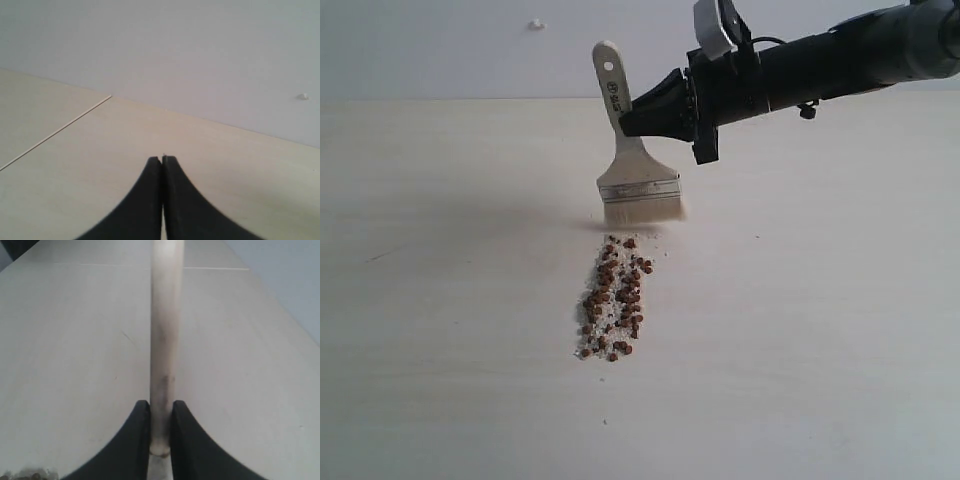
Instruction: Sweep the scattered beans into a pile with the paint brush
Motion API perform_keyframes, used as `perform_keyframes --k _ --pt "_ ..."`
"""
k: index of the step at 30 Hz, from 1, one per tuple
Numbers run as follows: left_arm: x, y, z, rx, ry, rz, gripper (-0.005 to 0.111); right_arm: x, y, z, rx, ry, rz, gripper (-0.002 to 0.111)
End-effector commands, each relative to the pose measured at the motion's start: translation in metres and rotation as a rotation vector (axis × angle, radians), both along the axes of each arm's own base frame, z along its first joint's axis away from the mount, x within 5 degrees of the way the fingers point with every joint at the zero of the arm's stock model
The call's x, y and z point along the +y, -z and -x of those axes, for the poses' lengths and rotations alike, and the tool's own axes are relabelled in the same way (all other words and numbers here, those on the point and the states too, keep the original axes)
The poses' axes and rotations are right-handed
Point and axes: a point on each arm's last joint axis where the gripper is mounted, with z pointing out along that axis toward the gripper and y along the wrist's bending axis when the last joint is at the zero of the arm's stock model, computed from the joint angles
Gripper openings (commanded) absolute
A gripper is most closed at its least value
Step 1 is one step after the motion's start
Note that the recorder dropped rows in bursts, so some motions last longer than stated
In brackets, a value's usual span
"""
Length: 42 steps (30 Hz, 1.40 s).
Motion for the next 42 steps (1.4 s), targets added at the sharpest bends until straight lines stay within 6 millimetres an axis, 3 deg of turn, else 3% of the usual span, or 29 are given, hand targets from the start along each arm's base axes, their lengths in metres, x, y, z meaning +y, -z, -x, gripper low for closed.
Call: perform_keyframes --k 1,4,22,30,35,42 --pt "0.0 0.0 0.0 -0.004 -0.001 0.0 0.0 0.001 0.013 -0.001 0.016 -0.023 -0.013 0.0" --pt "0.0 0.0 0.0 -0.004 -0.001 0.0 0.0 0.002 0.024 -0.004 0.052 -0.001 -0.037 0.0" --pt "0.0 0.0 0.0 -0.004 -0.001 0.0 0.0 0.002 0.029 0.0 0.367 0.076 -0.006 0.0" --pt "0.0 0.0 0.0 -0.004 -0.001 0.0 0.0 0.025 0.026 0.008 0.4 0.046 -0.022 0.0" --pt "0.0 0.0 0.0 -0.004 -0.001 0.0 0.0 0.025 0.013 0.009 0.372 0.042 -0.028 0.0" --pt "0.0 0.0 0.0 -0.004 -0.001 0.0 0.0 0.023 -0.032 0.01 0.243 0.087 -0.037 0.0"
